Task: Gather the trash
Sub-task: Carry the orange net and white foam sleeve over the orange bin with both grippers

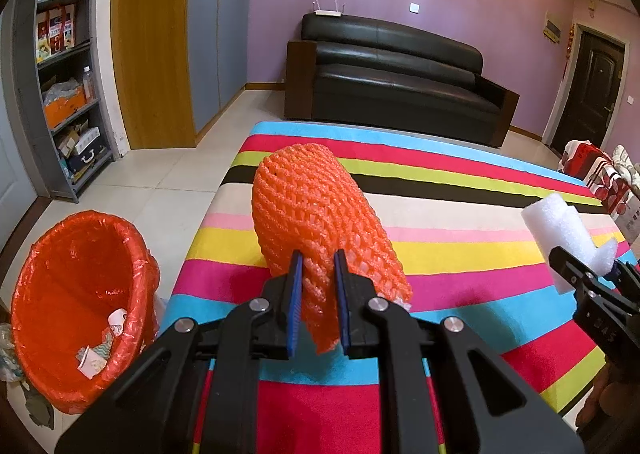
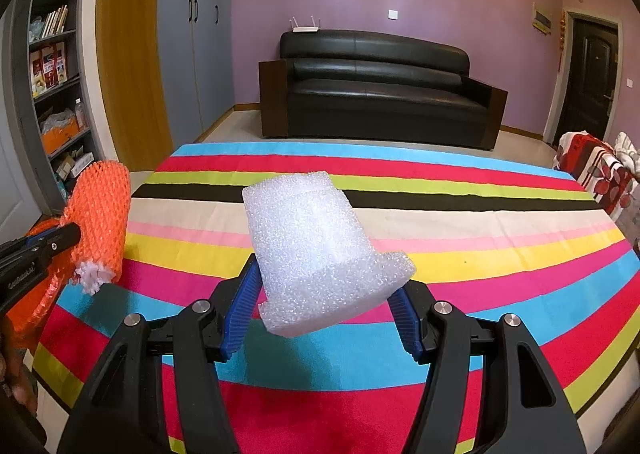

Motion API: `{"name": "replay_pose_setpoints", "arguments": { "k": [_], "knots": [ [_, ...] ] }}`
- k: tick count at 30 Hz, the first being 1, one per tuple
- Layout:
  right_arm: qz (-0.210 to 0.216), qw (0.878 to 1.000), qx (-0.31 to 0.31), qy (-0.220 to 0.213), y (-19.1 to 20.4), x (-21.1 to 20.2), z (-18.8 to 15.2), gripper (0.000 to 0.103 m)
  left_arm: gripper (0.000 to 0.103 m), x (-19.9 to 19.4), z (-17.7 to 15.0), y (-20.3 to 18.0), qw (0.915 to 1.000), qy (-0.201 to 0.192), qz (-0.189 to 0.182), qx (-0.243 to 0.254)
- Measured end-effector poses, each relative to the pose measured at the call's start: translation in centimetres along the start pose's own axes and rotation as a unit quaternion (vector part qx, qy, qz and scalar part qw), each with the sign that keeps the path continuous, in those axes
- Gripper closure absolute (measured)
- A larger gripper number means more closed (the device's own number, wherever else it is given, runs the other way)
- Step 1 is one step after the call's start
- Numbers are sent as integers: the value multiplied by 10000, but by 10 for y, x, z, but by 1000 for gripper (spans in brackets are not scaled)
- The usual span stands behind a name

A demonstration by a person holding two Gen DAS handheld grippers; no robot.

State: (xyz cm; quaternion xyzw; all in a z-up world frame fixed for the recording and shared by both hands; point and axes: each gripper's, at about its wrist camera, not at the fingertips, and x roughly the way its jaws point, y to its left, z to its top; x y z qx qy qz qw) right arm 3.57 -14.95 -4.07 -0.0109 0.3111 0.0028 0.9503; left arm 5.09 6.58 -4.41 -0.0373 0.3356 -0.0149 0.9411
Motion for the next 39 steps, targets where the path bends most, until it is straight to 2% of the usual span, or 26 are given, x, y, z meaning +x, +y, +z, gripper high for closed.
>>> {"name": "replay_pose_setpoints", "arguments": {
  "k": [9, 21, 29, 39],
  "knots": [
    [-4, 10000, 25, -59, -2, -9, 3, 45, 88, -7, -1, -7, 9999, -69, -49, 124],
    [4, 10000, 54, 3, -2, -7, 6, 45, 88, -10, 3, -4, 9999, -115, 4, 48],
    [-86, 9998, -159, 57, 8, -12, 12, 45, 88, -12, 4, -8, 9998, -174, -57, 65],
    [-57, 9999, -98, 51, 10, -15, 13, 45, 88, -10, 8, -7, 9996, -228, -117, 89]
  ]
}}
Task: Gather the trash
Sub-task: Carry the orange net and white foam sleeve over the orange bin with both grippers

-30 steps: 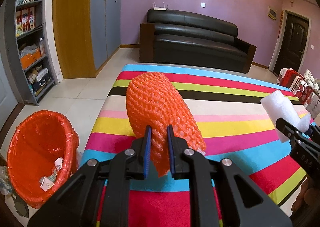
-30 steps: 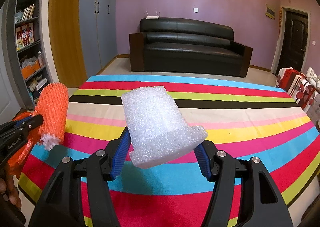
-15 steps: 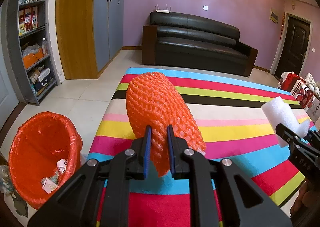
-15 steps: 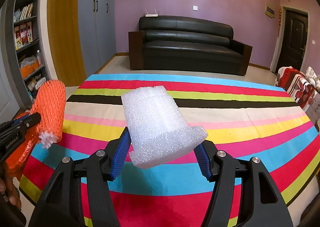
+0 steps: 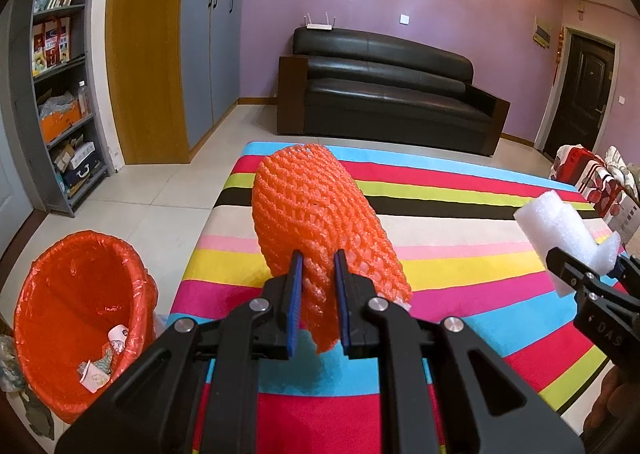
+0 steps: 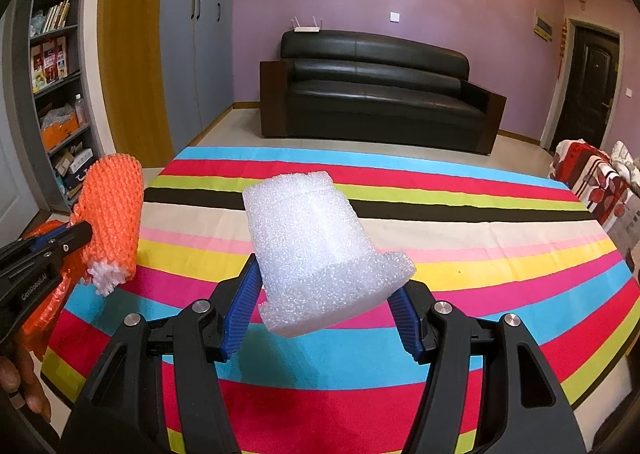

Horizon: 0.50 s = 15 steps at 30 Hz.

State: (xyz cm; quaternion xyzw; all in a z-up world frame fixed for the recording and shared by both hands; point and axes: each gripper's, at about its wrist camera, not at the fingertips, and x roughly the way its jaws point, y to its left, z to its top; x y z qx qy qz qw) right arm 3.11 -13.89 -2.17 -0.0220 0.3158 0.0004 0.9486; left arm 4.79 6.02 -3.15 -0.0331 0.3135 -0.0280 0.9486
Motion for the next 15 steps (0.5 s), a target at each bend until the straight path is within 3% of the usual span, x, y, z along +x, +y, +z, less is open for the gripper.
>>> {"name": "replay_pose_setpoints", "arguments": {
  "k": [15],
  "knots": [
    [33, 9998, 213, 49, -7, 7, -7, 45, 88, 1, -1, 2, 10000, 47, 53, -29]
  ]
}}
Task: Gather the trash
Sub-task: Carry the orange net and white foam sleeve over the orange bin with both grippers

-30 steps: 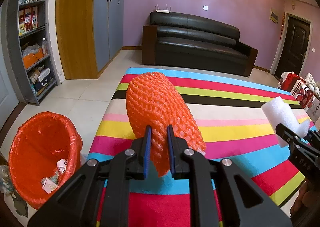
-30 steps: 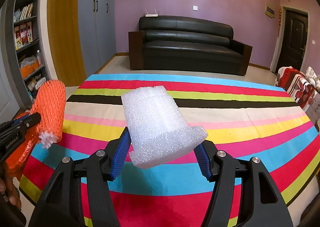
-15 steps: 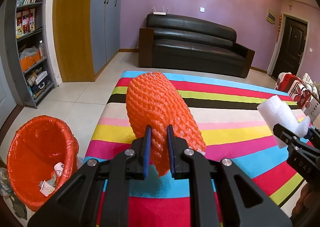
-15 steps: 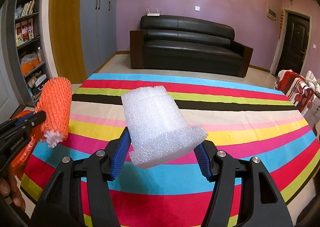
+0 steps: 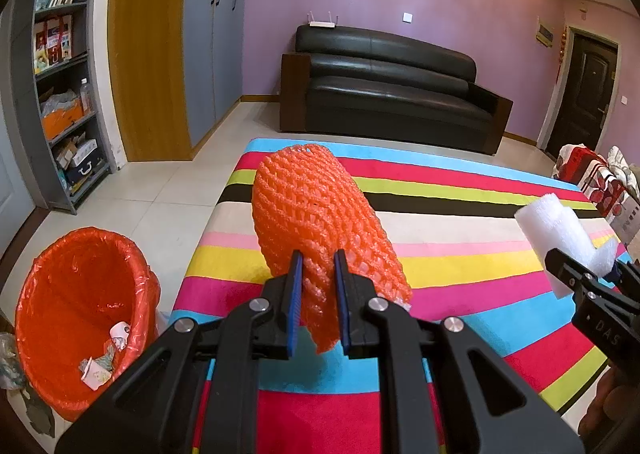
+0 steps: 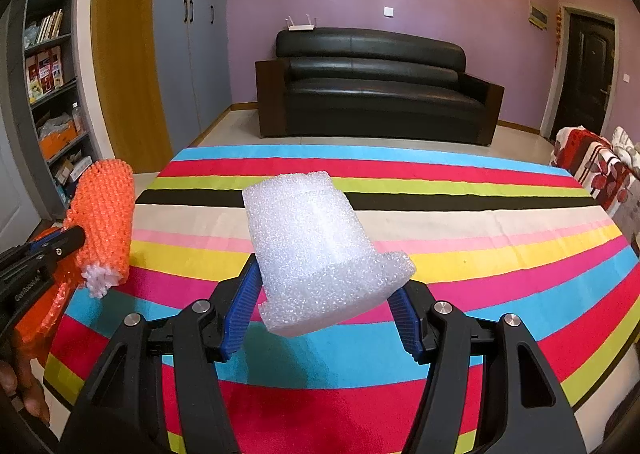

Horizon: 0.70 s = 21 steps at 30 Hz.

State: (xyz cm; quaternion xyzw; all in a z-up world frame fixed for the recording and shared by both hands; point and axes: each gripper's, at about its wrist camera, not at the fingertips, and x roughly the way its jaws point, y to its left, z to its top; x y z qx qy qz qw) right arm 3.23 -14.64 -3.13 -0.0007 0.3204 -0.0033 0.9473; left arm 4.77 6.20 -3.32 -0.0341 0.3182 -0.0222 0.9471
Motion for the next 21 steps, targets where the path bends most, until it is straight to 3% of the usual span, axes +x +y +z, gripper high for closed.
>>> {"name": "replay_pose_setpoints", "arguments": {
  "k": [21],
  "knots": [
    [135, 9999, -79, 19, 12, 9, 1, 45, 88, -5, -2, 2, 9998, 39, 143, -117]
  ]
}}
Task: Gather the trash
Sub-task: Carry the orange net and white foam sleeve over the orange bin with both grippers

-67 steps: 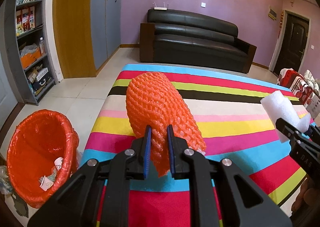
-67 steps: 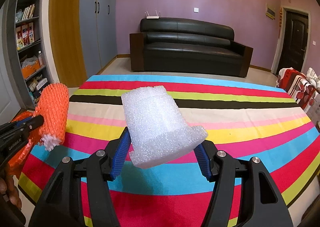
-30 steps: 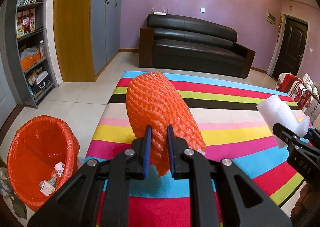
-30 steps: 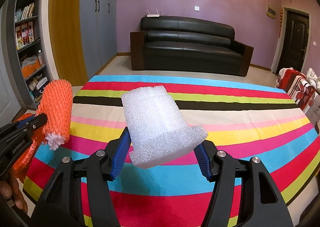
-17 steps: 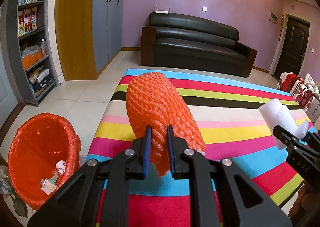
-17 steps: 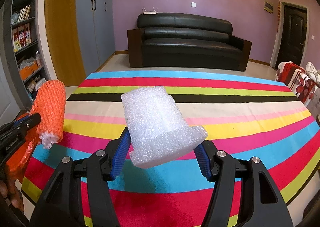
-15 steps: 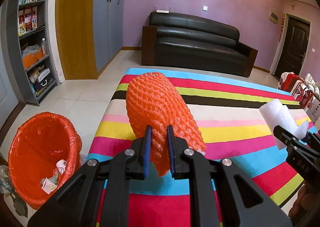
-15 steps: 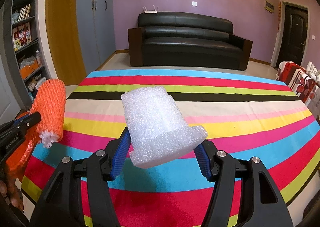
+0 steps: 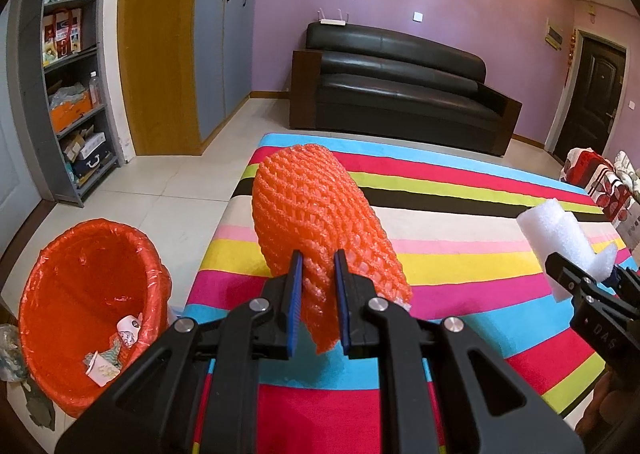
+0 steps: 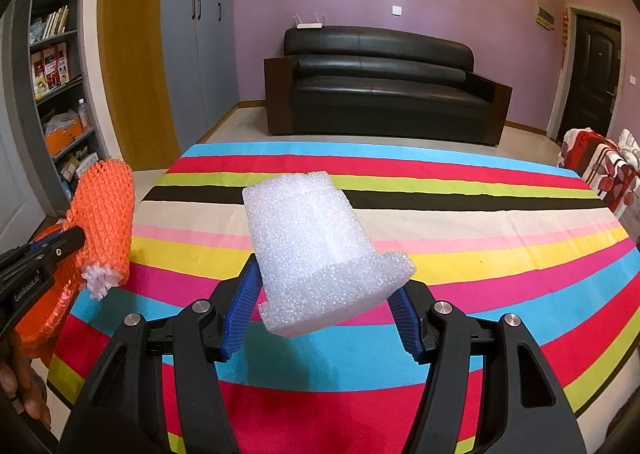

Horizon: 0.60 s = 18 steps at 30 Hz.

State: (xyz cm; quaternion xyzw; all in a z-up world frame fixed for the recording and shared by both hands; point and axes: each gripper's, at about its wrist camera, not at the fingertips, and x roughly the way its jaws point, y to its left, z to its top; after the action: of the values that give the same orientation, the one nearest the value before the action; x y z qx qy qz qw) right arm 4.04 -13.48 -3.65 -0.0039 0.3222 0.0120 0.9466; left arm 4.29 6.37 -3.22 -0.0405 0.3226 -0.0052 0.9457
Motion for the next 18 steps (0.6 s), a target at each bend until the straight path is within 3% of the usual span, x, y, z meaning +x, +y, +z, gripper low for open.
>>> {"name": "replay_pose_setpoints", "arguments": {
  "k": [18],
  "knots": [
    [418, 9988, -237, -35, 49, -1, 3, 45, 88, -17, 1, 36, 9992, -44, 355, -197]
  ]
}}
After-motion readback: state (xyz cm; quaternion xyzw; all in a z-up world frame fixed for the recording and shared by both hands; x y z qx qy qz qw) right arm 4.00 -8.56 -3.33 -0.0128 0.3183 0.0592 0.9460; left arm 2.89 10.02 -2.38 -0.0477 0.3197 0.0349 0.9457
